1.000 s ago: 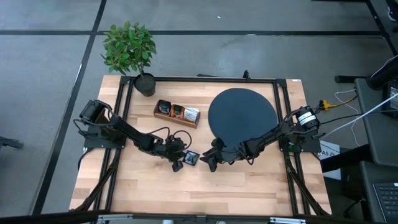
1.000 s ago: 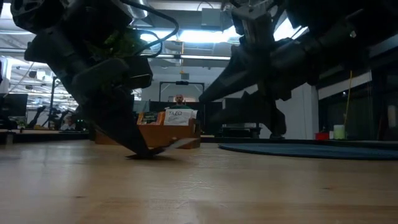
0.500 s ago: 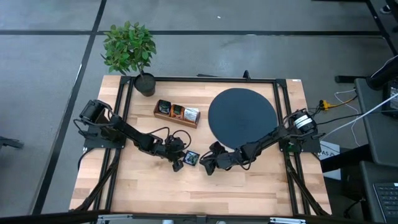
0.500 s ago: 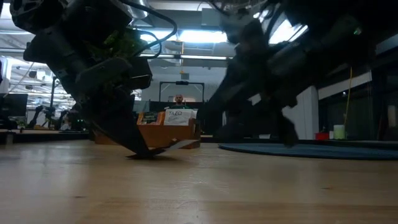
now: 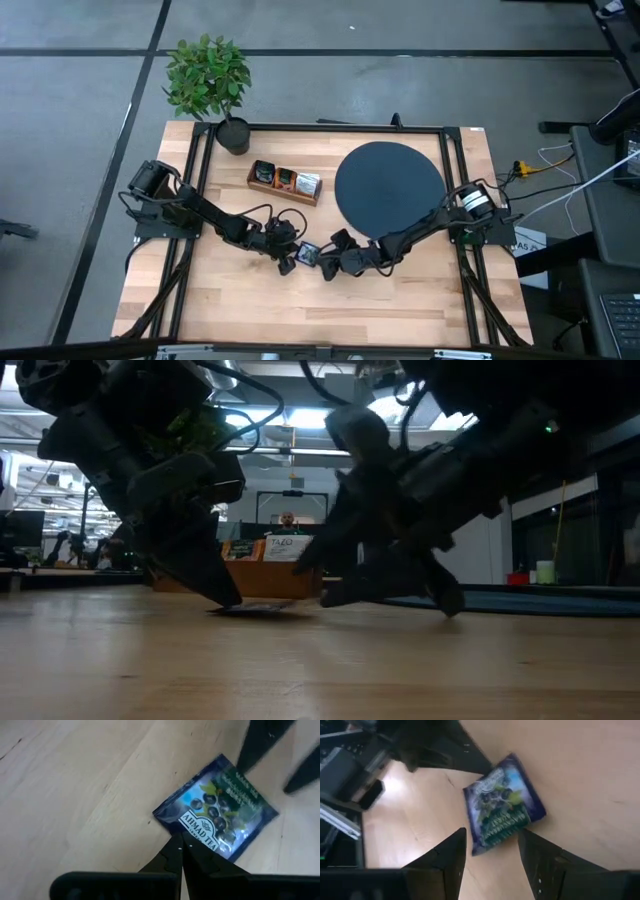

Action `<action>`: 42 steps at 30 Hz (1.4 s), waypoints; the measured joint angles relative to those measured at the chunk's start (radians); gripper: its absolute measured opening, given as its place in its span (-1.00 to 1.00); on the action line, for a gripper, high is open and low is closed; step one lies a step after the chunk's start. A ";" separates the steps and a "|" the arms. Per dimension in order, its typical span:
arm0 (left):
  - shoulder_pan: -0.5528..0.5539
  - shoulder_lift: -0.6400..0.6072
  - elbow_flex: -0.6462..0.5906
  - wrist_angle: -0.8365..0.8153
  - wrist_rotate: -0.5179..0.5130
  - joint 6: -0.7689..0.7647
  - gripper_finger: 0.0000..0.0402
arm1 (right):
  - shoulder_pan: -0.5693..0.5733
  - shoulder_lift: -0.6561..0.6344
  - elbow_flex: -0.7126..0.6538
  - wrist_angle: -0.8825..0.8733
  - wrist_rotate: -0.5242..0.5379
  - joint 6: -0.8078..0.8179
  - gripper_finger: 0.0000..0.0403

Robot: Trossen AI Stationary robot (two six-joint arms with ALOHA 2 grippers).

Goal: Pick & Place Tea
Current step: Put the dark blue tea bag into the left section of the wooden organizer

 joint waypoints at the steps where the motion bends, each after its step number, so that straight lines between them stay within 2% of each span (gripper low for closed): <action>1: -0.001 0.001 0.000 0.000 -0.002 0.000 -0.99 | -0.002 0.009 0.013 0.006 -0.003 0.000 -0.10; 18: -0.005 0.001 0.000 -0.005 -0.010 -0.011 -0.99 | -0.028 0.033 0.054 -0.024 -0.083 -0.057 -0.10; 22: -0.005 0.001 0.000 -0.006 -0.011 -0.016 -0.99 | -0.049 0.033 0.052 -0.040 -0.081 -0.129 -0.11; 26: -0.005 0.001 0.001 -0.009 -0.018 -0.034 -0.99 | -0.075 0.002 0.051 -0.123 -0.130 -0.157 -0.20; 32: -0.006 0.001 0.001 -0.009 -0.071 -0.076 -0.99 | -0.092 -0.101 0.049 -0.292 -0.111 -0.234 -0.33; 38: -0.007 0.001 0.001 -0.008 -0.100 -0.131 -0.99 | -0.087 -0.142 0.049 -0.279 -0.084 -0.227 -0.37; 42: -0.010 0.001 0.001 0.001 -0.121 -0.105 -0.99 | -0.072 -0.140 0.049 -0.296 -0.082 -0.210 -0.36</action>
